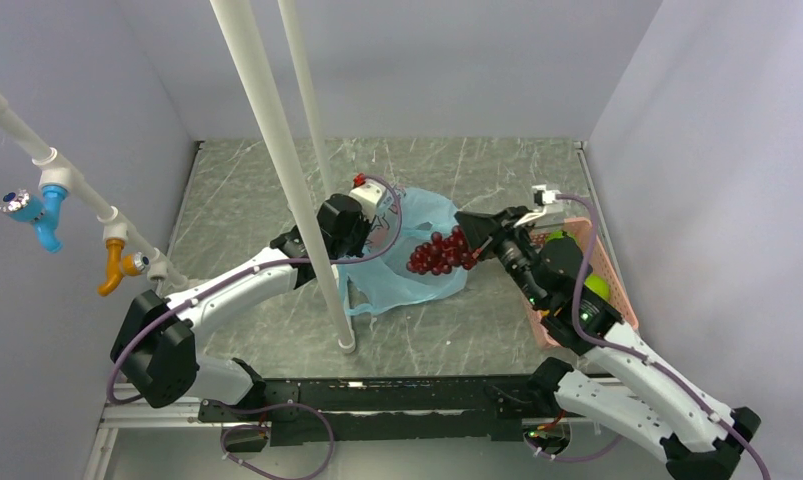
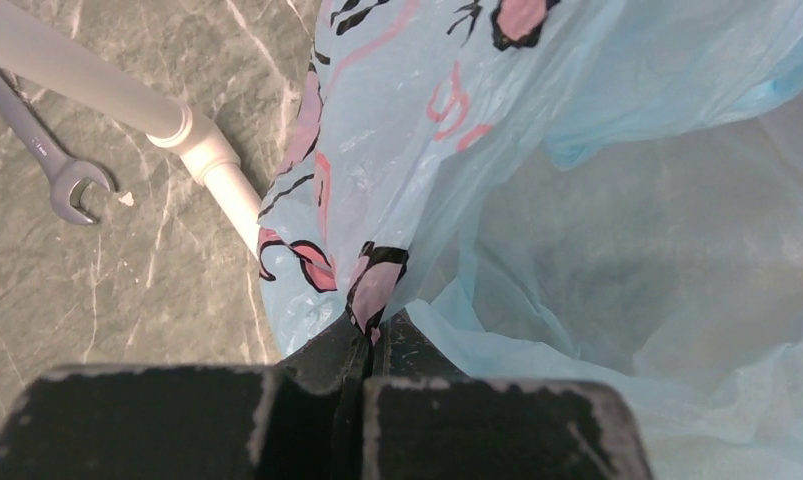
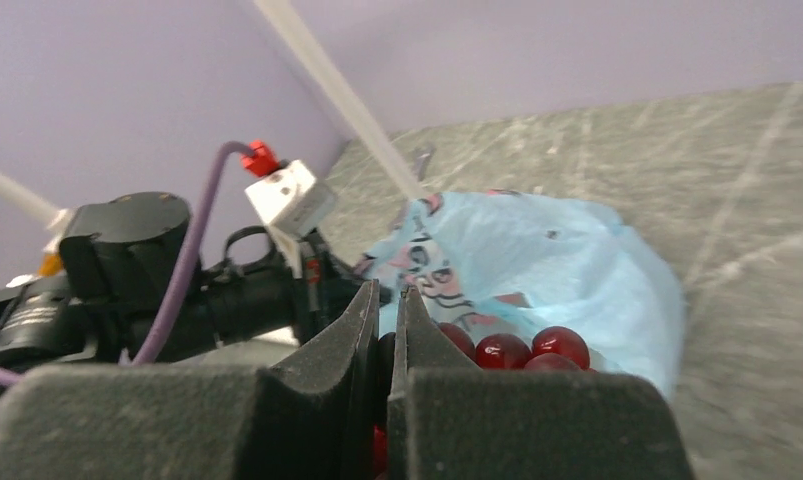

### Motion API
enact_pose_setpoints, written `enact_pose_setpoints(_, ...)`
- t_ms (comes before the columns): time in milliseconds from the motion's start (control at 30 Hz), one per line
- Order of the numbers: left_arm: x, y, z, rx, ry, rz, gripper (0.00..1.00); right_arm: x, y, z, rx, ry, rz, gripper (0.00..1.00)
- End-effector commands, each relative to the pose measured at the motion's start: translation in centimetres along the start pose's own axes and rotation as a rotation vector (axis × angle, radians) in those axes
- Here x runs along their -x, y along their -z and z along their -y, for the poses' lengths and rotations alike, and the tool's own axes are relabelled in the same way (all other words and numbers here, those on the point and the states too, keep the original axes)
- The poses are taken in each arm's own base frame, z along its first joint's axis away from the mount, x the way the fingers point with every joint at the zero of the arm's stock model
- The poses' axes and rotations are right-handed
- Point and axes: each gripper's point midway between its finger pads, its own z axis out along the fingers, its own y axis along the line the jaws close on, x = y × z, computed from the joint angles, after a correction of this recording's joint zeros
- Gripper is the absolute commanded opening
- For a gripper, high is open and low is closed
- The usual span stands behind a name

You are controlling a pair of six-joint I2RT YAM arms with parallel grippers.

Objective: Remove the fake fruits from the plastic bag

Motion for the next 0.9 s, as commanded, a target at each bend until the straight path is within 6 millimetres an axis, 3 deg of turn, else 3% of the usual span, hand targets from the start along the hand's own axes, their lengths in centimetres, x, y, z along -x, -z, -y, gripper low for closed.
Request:
enact_pose_setpoints(0,1.7,0.2,-0.2,0.017,0.033,0.057,0.0,4.1,2.7,3.3,-0.21,0.093,0.093,0.0)
enact_pose_setpoints(233,2.0,-0.1,1.9,-0.1,-0.01,0.022,0.0,7.3,7.3,10.4,-0.654,0.186,0.185,0.0)
enact_pose_setpoints(400,1.9,-0.2,2.2,-0.116,-0.012,0.0,0.01,8.0,9.2,13.5,-0.886,0.241,0.239,0.0)
enact_pose_setpoints(500,1.8,-0.3,2.3,-0.117,-0.013,-0.018,0.15,8.7,8.9,14.9,-0.991,0.283,0.26,0.0)
enact_pose_setpoints(667,2.0,0.1,2.1,-0.116,-0.013,-0.018,0.48,9.0,8.0,20.3,-1.165,0.264,0.201,0.0)
enact_pose_setpoints(867,3.1,1.4,2.0,-0.122,-0.003,0.031,0.62,8.7,9.2,26.1,-1.281,0.178,0.196,0.0)
